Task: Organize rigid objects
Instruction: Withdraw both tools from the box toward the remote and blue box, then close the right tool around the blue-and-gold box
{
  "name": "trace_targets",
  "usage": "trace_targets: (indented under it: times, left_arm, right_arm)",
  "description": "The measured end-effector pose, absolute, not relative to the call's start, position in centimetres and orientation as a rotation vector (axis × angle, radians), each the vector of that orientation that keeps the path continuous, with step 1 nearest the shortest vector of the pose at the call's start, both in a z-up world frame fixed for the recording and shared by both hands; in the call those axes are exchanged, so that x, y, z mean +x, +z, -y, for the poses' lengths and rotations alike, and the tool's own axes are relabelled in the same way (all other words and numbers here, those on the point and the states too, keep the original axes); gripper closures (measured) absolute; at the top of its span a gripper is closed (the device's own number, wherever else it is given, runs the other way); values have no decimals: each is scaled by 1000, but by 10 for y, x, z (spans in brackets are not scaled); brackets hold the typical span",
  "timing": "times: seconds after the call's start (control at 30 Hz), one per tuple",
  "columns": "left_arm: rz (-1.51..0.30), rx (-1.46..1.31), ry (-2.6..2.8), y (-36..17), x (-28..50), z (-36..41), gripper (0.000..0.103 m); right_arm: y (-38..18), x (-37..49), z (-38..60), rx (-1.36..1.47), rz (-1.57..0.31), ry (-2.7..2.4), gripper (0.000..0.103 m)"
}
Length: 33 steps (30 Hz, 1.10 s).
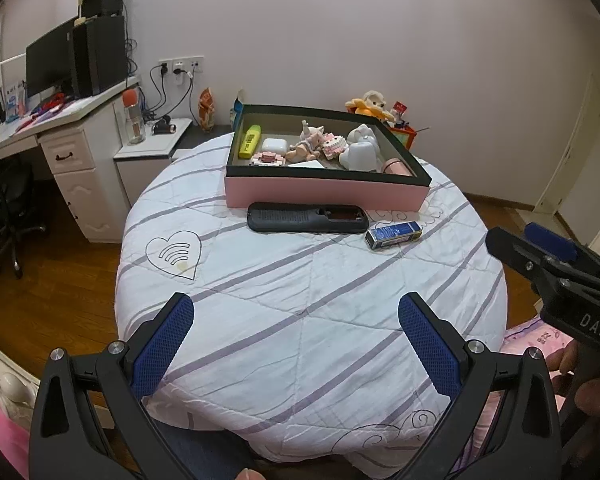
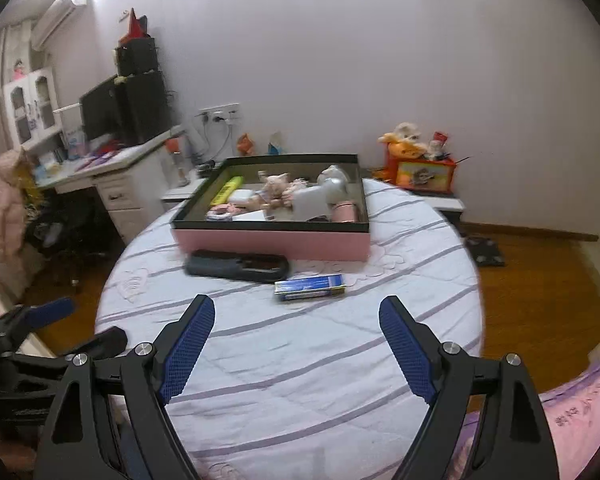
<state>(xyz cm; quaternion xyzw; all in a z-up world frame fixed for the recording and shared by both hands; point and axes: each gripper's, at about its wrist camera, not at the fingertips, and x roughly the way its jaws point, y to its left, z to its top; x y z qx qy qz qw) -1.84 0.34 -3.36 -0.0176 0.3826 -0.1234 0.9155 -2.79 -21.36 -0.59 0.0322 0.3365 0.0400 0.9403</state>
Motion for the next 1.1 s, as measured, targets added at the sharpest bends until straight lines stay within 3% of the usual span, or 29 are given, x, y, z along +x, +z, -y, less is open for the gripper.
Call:
trace_targets:
  times: [0.4, 1.1]
  left_arm:
    - [-822, -33, -223, -51, 6, -2, 0]
    - [-920, -63, -194, -92, 72, -16, 0]
  right_arm:
    - [-29, 2, 218, 47, -768, 86, 17]
    - [-118, 112, 214, -17, -988, 88, 17]
